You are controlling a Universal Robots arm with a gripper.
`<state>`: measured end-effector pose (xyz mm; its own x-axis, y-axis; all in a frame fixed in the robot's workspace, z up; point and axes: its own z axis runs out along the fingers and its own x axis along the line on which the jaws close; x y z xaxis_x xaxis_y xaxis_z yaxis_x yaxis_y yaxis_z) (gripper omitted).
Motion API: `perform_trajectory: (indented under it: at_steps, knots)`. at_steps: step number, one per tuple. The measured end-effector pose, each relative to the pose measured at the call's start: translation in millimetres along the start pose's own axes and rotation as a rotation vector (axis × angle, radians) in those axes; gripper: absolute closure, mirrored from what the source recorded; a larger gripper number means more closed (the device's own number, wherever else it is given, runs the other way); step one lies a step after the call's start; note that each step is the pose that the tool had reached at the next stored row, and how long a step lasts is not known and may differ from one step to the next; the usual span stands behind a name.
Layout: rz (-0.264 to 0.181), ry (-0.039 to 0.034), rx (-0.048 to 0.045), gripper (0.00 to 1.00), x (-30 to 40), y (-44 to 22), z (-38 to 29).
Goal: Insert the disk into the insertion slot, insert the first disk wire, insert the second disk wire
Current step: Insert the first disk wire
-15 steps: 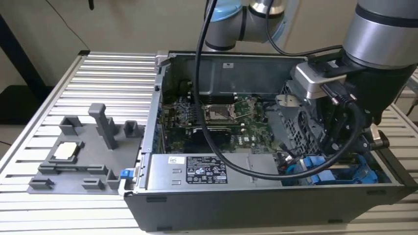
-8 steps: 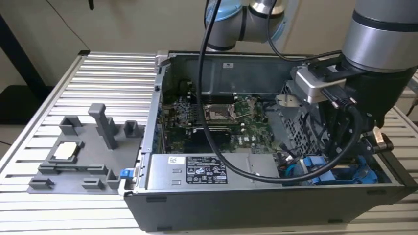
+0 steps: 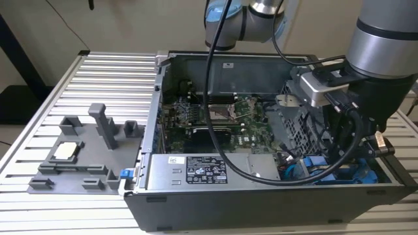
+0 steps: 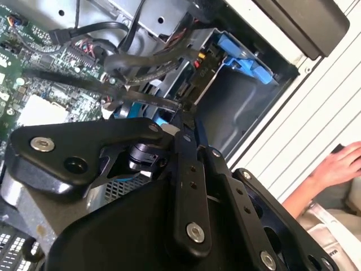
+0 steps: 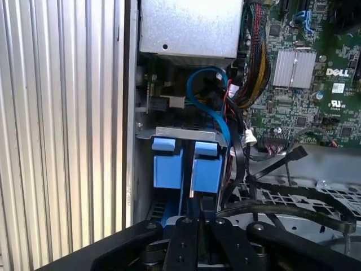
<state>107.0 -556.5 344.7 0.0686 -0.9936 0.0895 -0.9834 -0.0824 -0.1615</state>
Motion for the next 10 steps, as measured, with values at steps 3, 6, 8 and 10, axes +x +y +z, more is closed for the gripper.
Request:
perform_trajectory:
  at_steps: [3, 6, 8, 10]
  knots:
    - [0.002, 0.0002, -0.0018, 0.85, -0.2, -2.0, 0.3]
    - [0.002, -0.0003, -0.0018, 0.85, 0.6, -3.1, -6.3]
    - [0.002, -0.0018, -0.0017, 0.85, 1.1, -4.2, -13.1]
    - [0.003, -0.0049, -0.0015, 0.85, 1.6, -4.4, -19.0]
